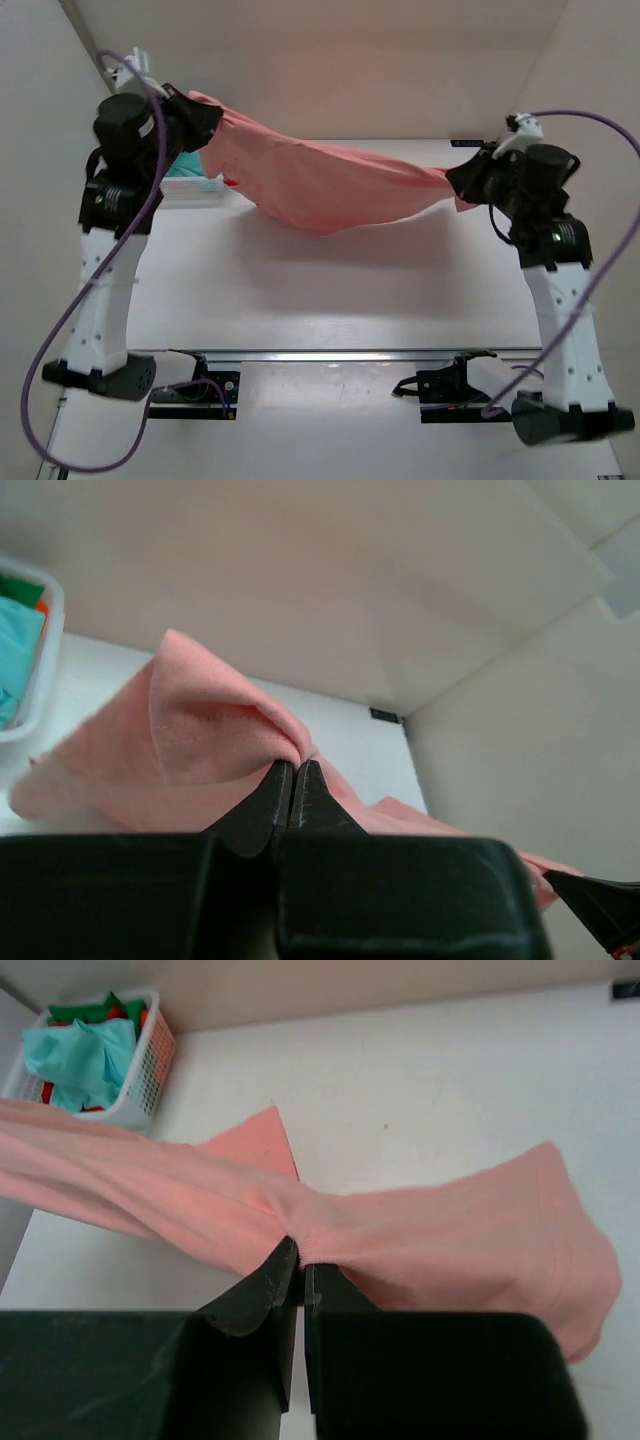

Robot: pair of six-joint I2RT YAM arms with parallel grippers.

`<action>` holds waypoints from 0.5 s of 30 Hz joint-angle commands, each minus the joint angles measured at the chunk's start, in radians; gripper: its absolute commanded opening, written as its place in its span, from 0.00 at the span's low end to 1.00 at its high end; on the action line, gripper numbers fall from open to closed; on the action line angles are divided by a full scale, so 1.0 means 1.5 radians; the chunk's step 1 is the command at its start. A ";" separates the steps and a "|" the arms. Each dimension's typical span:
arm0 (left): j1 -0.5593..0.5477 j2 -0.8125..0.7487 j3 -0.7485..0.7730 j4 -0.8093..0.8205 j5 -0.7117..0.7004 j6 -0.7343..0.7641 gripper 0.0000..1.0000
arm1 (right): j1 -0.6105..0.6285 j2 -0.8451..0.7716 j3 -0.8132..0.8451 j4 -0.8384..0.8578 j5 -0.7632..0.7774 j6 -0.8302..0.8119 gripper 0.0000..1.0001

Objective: Fold and stack the t-shirts
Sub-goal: Flatten out the tshirt

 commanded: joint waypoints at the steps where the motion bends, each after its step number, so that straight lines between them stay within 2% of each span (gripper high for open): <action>1: -0.001 -0.168 -0.020 0.097 0.004 0.029 0.00 | -0.015 -0.123 0.002 0.043 0.067 -0.055 0.00; 5: -0.006 -0.268 0.004 0.067 -0.002 0.035 0.00 | -0.071 -0.208 0.027 0.011 0.004 -0.057 0.00; 7: -0.003 -0.287 0.025 0.049 0.021 0.027 0.00 | -0.070 -0.239 0.029 0.007 -0.005 -0.051 0.00; 10: 0.015 -0.295 0.073 0.009 0.058 0.018 0.00 | -0.101 -0.262 0.063 -0.016 -0.028 -0.046 0.00; 15: 0.011 -0.270 0.080 0.033 0.076 0.001 0.00 | -0.130 -0.226 0.111 0.009 -0.089 -0.014 0.00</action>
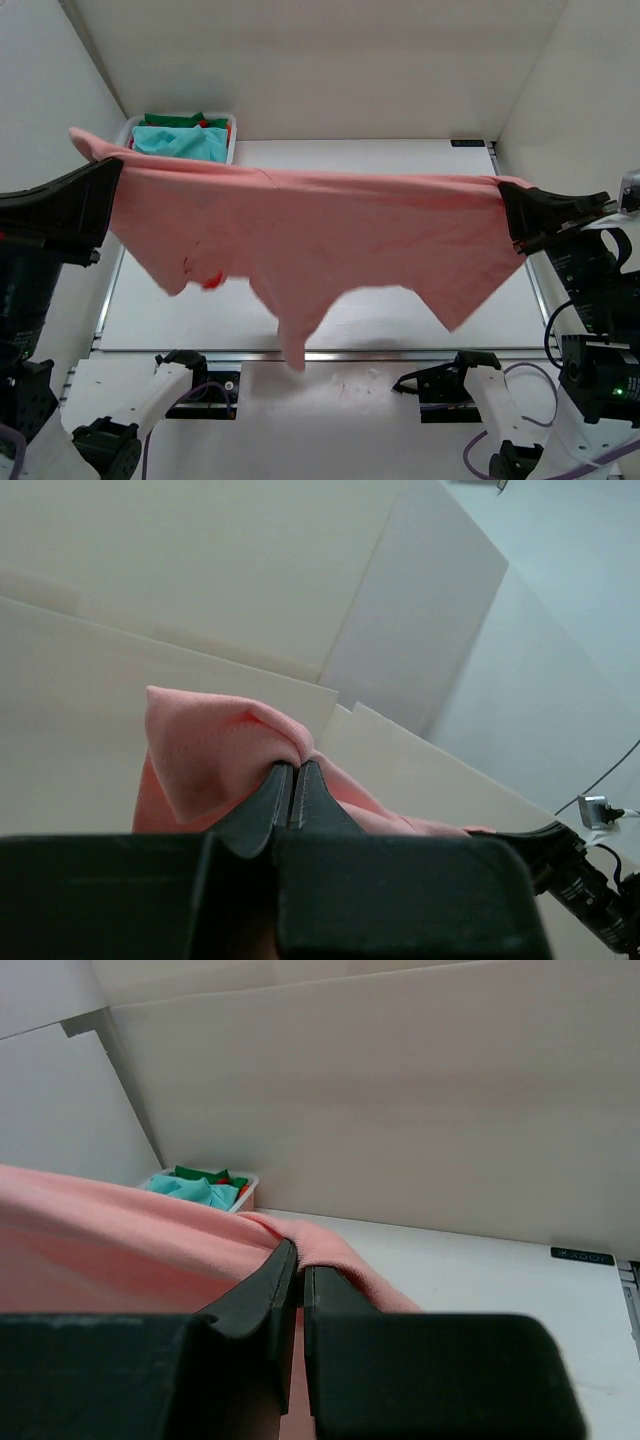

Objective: Fold and stack the t-shirts
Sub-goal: Flatten out the tshirt

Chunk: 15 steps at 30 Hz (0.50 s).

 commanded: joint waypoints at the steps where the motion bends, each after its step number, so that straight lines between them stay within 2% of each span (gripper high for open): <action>1: 0.005 0.074 -0.023 0.024 -0.030 -0.006 0.00 | -0.025 0.066 0.012 0.007 0.015 -0.003 0.00; 5: 0.016 0.110 -0.116 0.105 -0.008 -0.007 0.00 | -0.028 0.103 -0.057 0.071 -0.013 0.017 0.00; 7: 0.005 0.125 -0.219 0.178 -0.016 0.000 0.00 | -0.016 0.133 -0.138 0.117 -0.021 0.027 0.00; 10: -0.006 0.159 -0.338 0.263 -0.034 0.020 0.00 | 0.063 0.183 -0.238 0.186 0.056 0.021 0.00; 12: -0.013 0.226 -0.383 0.296 -0.044 0.043 0.00 | 0.149 0.236 -0.276 0.236 0.131 -0.003 0.00; 15: -0.022 0.350 -0.430 0.358 -0.049 0.070 0.00 | 0.146 0.357 -0.318 0.332 0.073 0.028 0.00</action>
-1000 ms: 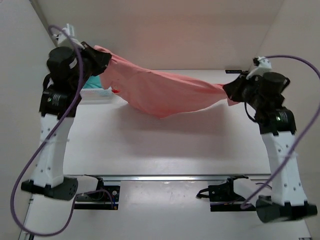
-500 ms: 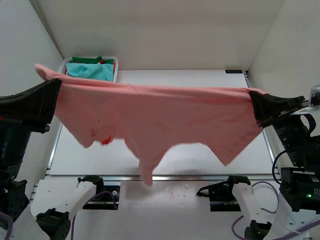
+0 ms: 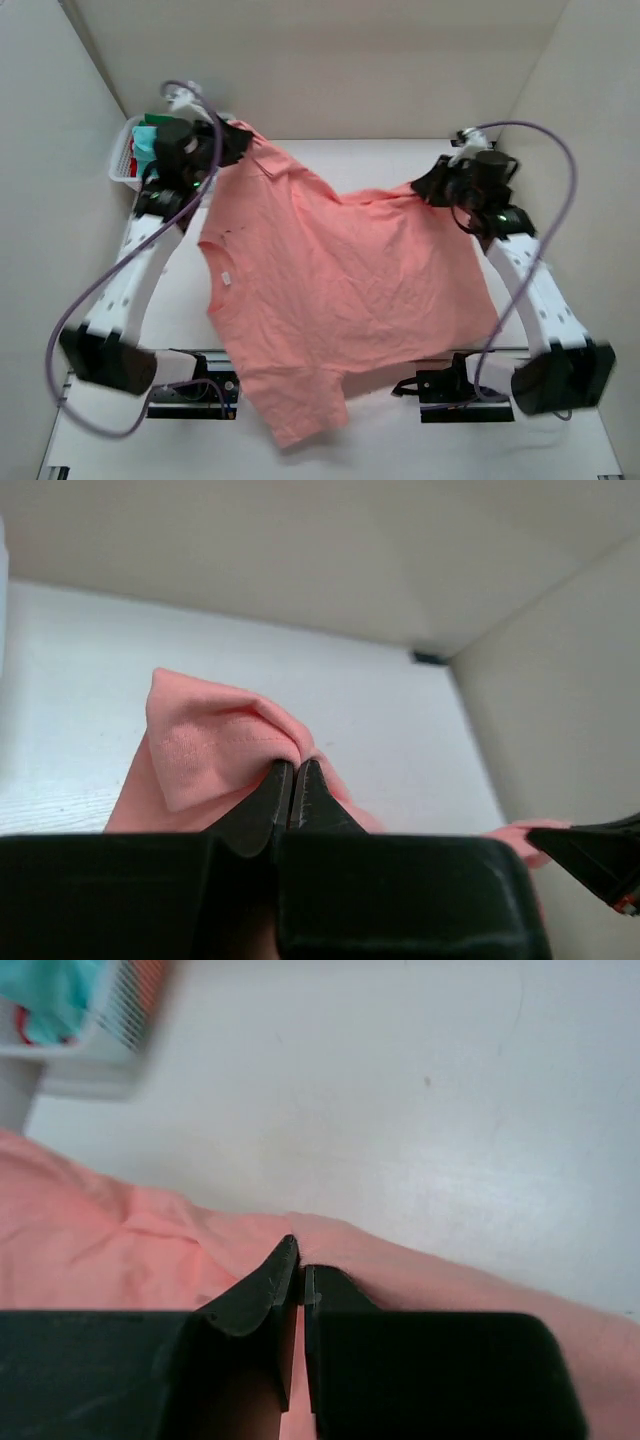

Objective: Fold and stack the t-shirts
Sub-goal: Flatten out the tshirt

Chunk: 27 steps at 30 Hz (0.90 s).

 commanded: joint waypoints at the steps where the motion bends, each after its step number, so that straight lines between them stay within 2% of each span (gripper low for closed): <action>1: -0.010 0.135 -0.010 0.100 -0.036 0.059 0.00 | 0.004 0.122 -0.023 0.156 0.005 0.017 0.00; 2: -0.010 0.225 0.039 0.091 -0.053 0.074 0.00 | 0.004 0.197 0.010 0.162 0.010 0.012 0.00; 3: -0.006 0.274 0.125 0.068 -0.053 0.084 0.00 | 0.009 0.279 0.044 0.158 0.026 0.009 0.11; 4: -0.001 0.379 0.191 0.048 -0.057 0.094 0.17 | 0.005 0.321 0.124 0.139 0.052 0.007 0.24; 5: 0.004 0.478 0.319 0.006 -0.057 0.086 0.32 | -0.004 0.397 0.220 0.130 0.063 0.013 0.39; 6: 0.015 0.525 0.457 -0.045 -0.052 0.078 0.28 | -0.010 0.454 0.296 0.123 0.095 0.029 0.48; 7: 0.021 0.593 0.521 -0.071 -0.054 0.053 0.23 | -0.022 0.476 0.320 0.143 0.104 0.057 0.50; 8: 0.029 0.631 0.609 -0.104 -0.054 0.036 0.23 | -0.032 0.492 0.352 0.151 0.118 0.088 0.63; 9: 0.032 0.637 0.657 -0.120 -0.065 0.035 0.24 | -0.036 0.494 0.356 0.156 0.173 0.103 0.65; 10: 0.033 0.631 0.663 -0.152 -0.079 0.037 0.26 | -0.042 0.490 0.361 0.164 0.213 0.109 0.65; 11: 0.030 0.592 0.631 -0.163 -0.095 0.053 0.31 | -0.040 0.482 0.362 0.138 0.242 0.111 0.64; 12: 0.022 0.565 0.536 -0.147 -0.110 0.073 0.32 | -0.042 0.469 0.367 0.123 0.290 0.104 0.64; 13: 0.016 0.485 0.397 -0.127 -0.127 0.081 0.32 | -0.043 0.456 0.363 0.104 0.298 0.097 0.63; 14: 0.014 0.393 0.320 -0.071 -0.137 0.084 0.33 | -0.043 0.444 0.346 0.071 0.291 0.089 0.61; 15: 0.016 0.344 0.174 -0.021 -0.141 0.074 0.34 | -0.043 0.423 0.320 0.054 0.291 0.086 0.59; 16: 0.015 0.253 0.107 -0.001 -0.141 0.064 0.38 | -0.045 0.411 0.306 0.014 0.289 0.080 0.57; 18: 0.018 0.146 -0.078 -0.015 -0.138 0.053 0.37 | -0.046 0.361 0.230 -0.056 0.284 0.077 0.58; 21: -0.011 -0.013 -0.216 -0.105 -0.186 0.072 0.35 | -0.016 0.284 0.099 -0.132 0.289 0.070 0.56; 24: -0.033 -0.120 -0.328 -0.195 -0.220 0.047 0.39 | 0.033 0.210 -0.027 -0.181 0.323 0.081 0.56; 27: -0.030 -0.197 -0.430 -0.259 -0.215 0.022 0.42 | 0.072 0.145 -0.122 -0.216 0.359 0.125 0.57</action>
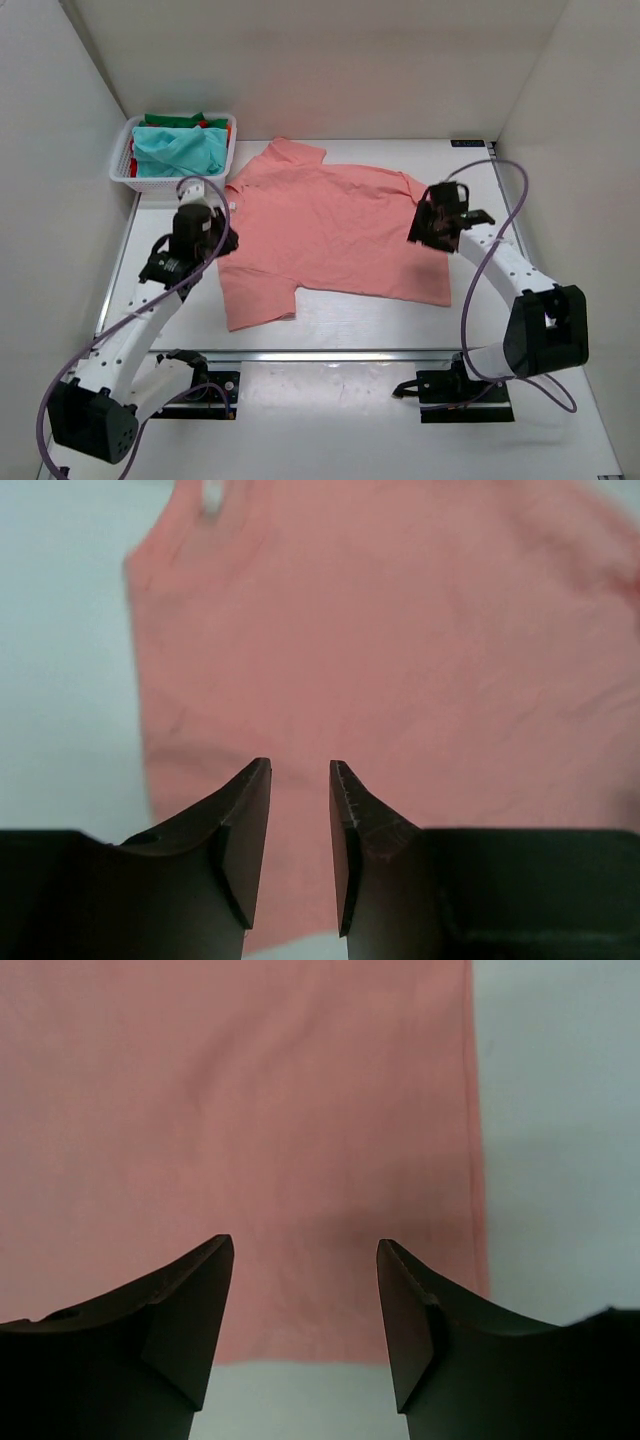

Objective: Fold and stack the t-shirts
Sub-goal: Flatten out the tshirt, then grap the side of the flattened tshirt closest away from the robot with both arms

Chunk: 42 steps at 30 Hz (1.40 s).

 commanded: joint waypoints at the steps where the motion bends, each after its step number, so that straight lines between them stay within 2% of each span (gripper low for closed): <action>1: 0.002 -0.036 -0.119 -0.145 -0.029 -0.032 0.41 | 0.033 -0.070 -0.086 -0.087 0.054 0.041 0.57; 3: -0.005 -0.075 -0.166 -0.164 -0.029 -0.072 0.42 | 0.025 -0.098 -0.140 -0.110 0.041 0.066 0.57; 5: -0.076 -0.072 -0.150 -0.203 -0.069 -0.122 0.46 | 0.019 -0.123 -0.168 -0.127 0.046 0.068 0.56; 6: -0.090 -0.059 -0.140 -0.217 -0.082 -0.134 0.46 | 0.011 -0.129 -0.171 -0.140 0.043 0.066 0.57; 8: -0.062 -0.043 -0.164 -0.230 -0.029 -0.139 0.44 | -0.002 -0.129 -0.185 -0.153 0.033 0.057 0.58; 10: -0.057 -0.045 -0.201 -0.228 0.010 -0.166 0.50 | -0.008 -0.133 -0.187 -0.162 0.032 0.046 0.59; 14: -0.092 -0.108 -0.239 -0.246 -0.024 -0.231 0.59 | -0.034 -0.151 -0.198 -0.145 0.013 0.034 0.60; 19: -0.048 -0.123 -0.299 -0.224 0.038 -0.243 0.57 | -0.040 -0.143 -0.211 -0.134 0.004 0.028 0.60; 23: -0.075 -0.091 -0.338 -0.190 0.011 -0.273 0.57 | -0.051 -0.128 -0.223 -0.120 0.003 0.019 0.62; 29: -0.082 -0.025 -0.346 -0.143 -0.001 -0.256 0.57 | -0.056 -0.104 -0.241 -0.108 -0.003 0.009 0.65; 30: -0.080 -0.018 -0.352 -0.131 0.002 -0.255 0.56 | -0.053 -0.093 -0.246 -0.102 -0.005 0.006 0.65; 31: -0.079 -0.009 -0.346 -0.120 0.001 -0.250 0.35 | -0.057 -0.082 -0.251 -0.094 -0.011 0.002 0.65; 34: -0.089 -0.002 -0.329 -0.106 0.000 -0.246 0.06 | -0.052 -0.054 -0.259 -0.082 -0.023 -0.001 0.65; 35: -0.088 0.000 -0.325 -0.110 0.003 -0.245 0.01 | -0.046 -0.046 -0.260 -0.079 -0.026 -0.003 0.65; 37: -0.084 -0.010 -0.315 -0.113 0.010 -0.235 0.00 | -0.040 -0.027 -0.259 -0.082 -0.028 -0.001 0.57; 38: -0.081 -0.022 -0.310 -0.119 0.014 -0.233 0.00 | -0.037 -0.022 -0.261 -0.075 -0.038 -0.006 0.37; 39: -0.079 -0.037 -0.306 -0.125 0.019 -0.231 0.00 | -0.034 -0.022 -0.264 -0.077 -0.038 -0.006 0.24; 40: -0.078 -0.057 -0.293 -0.133 0.022 -0.229 0.00 | -0.031 -0.022 -0.257 -0.085 -0.035 -0.004 0.01; 42: -0.077 -0.079 -0.257 -0.153 0.030 -0.222 0.00 | -0.021 -0.038 -0.236 -0.103 -0.027 -0.003 0.00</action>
